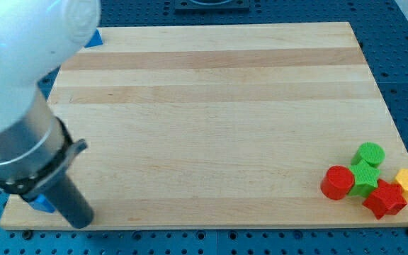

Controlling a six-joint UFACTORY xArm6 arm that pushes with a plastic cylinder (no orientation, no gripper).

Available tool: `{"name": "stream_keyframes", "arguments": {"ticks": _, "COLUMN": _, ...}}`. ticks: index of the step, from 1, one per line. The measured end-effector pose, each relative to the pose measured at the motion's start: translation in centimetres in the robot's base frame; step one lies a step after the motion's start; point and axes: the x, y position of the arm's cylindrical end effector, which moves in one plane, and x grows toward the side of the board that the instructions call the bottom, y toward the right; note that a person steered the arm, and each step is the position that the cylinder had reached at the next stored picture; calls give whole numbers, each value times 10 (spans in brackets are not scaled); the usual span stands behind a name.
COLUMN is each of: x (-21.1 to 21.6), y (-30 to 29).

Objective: Separate the yellow heart from the blue cube

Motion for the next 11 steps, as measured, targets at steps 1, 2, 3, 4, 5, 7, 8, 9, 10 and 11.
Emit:
{"name": "stream_keyframes", "arguments": {"ticks": 1, "x": 0, "y": -32}}
{"name": "stream_keyframes", "arguments": {"ticks": 2, "x": 0, "y": -51}}
{"name": "stream_keyframes", "arguments": {"ticks": 3, "x": 0, "y": -59}}
{"name": "stream_keyframes", "arguments": {"ticks": 4, "x": -4, "y": -63}}
{"name": "stream_keyframes", "arguments": {"ticks": 5, "x": -19, "y": -63}}
{"name": "stream_keyframes", "arguments": {"ticks": 7, "x": -67, "y": -74}}
{"name": "stream_keyframes", "arguments": {"ticks": 8, "x": -81, "y": -74}}
{"name": "stream_keyframes", "arguments": {"ticks": 9, "x": -94, "y": -74}}
{"name": "stream_keyframes", "arguments": {"ticks": 10, "x": -94, "y": -61}}
{"name": "stream_keyframes", "arguments": {"ticks": 11, "x": -103, "y": -53}}
